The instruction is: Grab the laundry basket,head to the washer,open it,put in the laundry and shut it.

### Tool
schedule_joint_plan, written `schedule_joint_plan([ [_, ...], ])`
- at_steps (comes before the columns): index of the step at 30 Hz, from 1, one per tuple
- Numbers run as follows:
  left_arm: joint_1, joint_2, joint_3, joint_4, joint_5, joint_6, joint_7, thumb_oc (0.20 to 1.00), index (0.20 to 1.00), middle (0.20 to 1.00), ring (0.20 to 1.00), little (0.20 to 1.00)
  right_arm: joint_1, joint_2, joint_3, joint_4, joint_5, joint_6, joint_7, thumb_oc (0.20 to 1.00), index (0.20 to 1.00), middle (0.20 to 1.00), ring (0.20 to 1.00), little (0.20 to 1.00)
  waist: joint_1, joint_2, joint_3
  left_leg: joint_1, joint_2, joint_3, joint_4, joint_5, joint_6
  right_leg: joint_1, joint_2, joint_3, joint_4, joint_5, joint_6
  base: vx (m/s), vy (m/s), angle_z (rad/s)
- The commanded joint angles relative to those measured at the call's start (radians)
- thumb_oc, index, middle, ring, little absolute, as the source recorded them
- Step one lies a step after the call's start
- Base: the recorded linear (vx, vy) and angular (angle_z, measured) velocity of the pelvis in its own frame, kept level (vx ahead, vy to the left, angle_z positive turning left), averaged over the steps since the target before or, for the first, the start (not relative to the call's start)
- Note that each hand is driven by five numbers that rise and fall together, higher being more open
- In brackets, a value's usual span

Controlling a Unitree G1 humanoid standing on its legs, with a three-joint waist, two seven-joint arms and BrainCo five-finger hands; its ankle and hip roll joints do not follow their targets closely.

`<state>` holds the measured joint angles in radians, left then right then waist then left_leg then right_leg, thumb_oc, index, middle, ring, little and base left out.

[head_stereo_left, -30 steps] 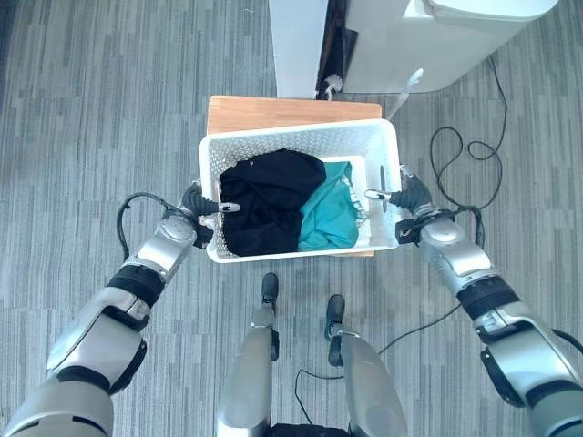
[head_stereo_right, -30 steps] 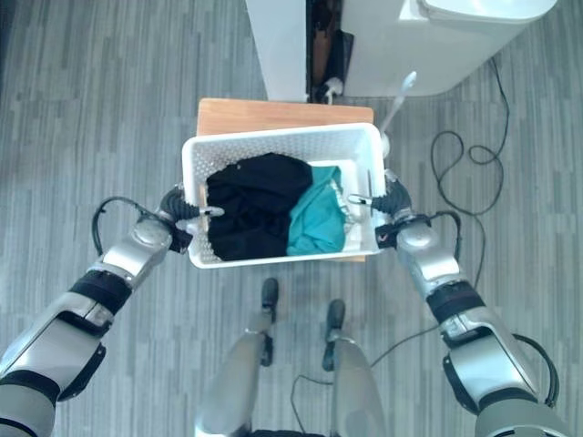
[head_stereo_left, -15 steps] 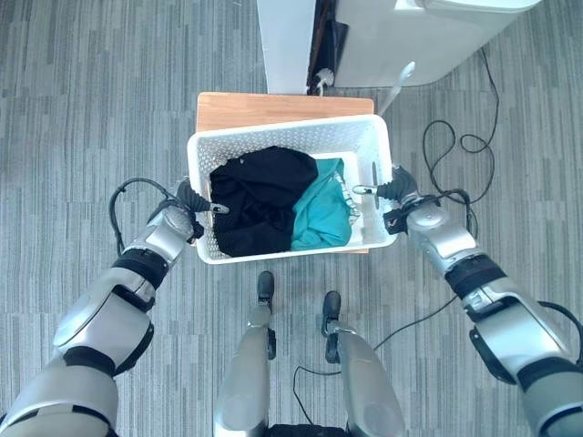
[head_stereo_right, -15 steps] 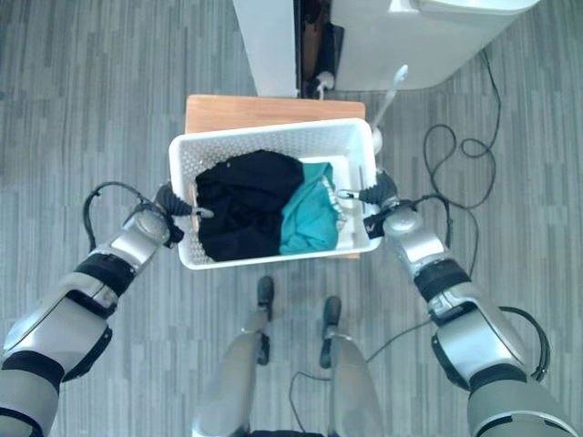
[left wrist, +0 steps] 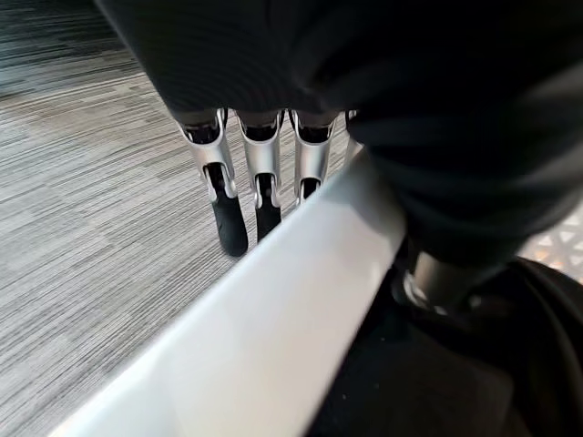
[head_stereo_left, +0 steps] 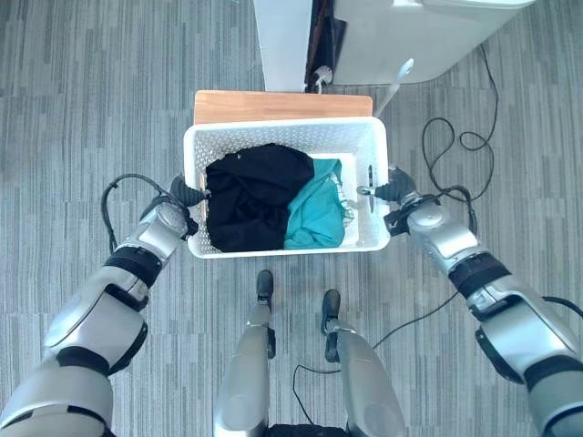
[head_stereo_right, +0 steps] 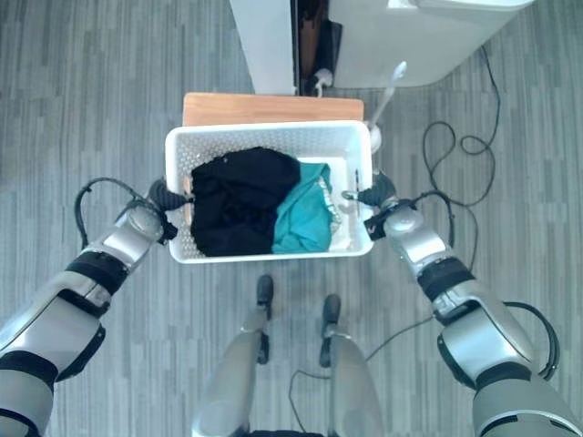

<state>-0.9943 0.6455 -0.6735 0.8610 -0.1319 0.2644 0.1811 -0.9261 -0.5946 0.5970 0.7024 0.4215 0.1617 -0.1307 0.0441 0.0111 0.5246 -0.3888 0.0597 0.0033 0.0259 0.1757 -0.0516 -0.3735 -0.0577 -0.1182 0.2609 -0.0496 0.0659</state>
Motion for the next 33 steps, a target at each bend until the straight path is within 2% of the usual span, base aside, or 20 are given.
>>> schedule_joint_plan([
  [1,-0.08,-0.032,0.009,-0.077,0.105,-0.086,0.018,0.2,0.2,0.2,0.2,0.2,-0.036,0.033,-0.017,-0.159,-0.033,-0.072,0.023,0.2,0.2,0.2,0.2,0.2,0.016,-0.037,-0.007,-0.049,0.069,-0.048,0.107,-0.102,-0.045,0.027,-0.144,-0.003,-0.126,0.086,0.077,0.0,0.0,0.0],
  [9,-0.043,-0.023,0.032,-0.104,0.152,-0.079,0.021,0.2,0.2,0.2,0.2,0.2,0.044,0.015,-0.075,-0.243,-0.043,-0.078,0.008,0.2,0.2,0.2,0.2,0.2,0.01,-0.04,-0.021,-0.039,0.07,-0.049,0.103,-0.106,-0.043,0.034,-0.143,0.001,-0.126,0.08,0.078,0.0,0.0,0.0],
  [19,0.046,0.014,0.062,-0.207,0.174,-0.101,-0.015,0.2,0.2,0.2,0.2,0.2,0.19,-0.078,-0.176,-0.418,-0.014,-0.071,0.022,0.2,0.2,0.2,0.2,0.2,0.001,-0.051,-0.084,0.025,0.074,-0.047,0.102,-0.137,-0.045,0.087,-0.141,0.012,-0.115,0.059,0.082,0.01,-0.003,0.0],
  [24,0.093,0.026,0.068,-0.285,0.147,-0.127,-0.049,0.2,0.2,0.2,0.2,0.2,0.25,-0.12,-0.234,-0.465,0.022,-0.072,0.031,0.2,0.2,0.2,0.2,0.2,-0.006,-0.052,-0.127,0.092,0.08,-0.04,0.094,-0.154,-0.049,0.144,-0.136,0.013,-0.113,0.046,0.086,0.06,-0.006,-0.02],
  [32,0.115,0.021,0.054,-0.381,0.056,-0.165,-0.11,0.2,0.2,0.2,0.2,0.2,0.351,-0.251,-0.327,-0.463,0.099,-0.057,0.079,0.2,0.2,0.2,0.2,0.2,-0.025,-0.054,-0.217,0.207,0.088,-0.037,0.084,-0.174,-0.051,0.242,-0.128,0.005,-0.107,0.013,0.088,0.05,-0.021,0.0],
  [33,0.105,0.006,0.033,-0.386,0.018,-0.176,-0.124,0.2,0.2,0.2,0.2,0.2,0.377,-0.277,-0.338,-0.45,0.129,-0.055,0.096,0.2,0.2,0.2,0.2,0.2,-0.033,-0.051,-0.243,0.236,0.093,-0.033,0.08,-0.177,-0.052,0.267,-0.123,0.007,-0.111,0.008,0.088,0.07,-0.02,-0.02],
])
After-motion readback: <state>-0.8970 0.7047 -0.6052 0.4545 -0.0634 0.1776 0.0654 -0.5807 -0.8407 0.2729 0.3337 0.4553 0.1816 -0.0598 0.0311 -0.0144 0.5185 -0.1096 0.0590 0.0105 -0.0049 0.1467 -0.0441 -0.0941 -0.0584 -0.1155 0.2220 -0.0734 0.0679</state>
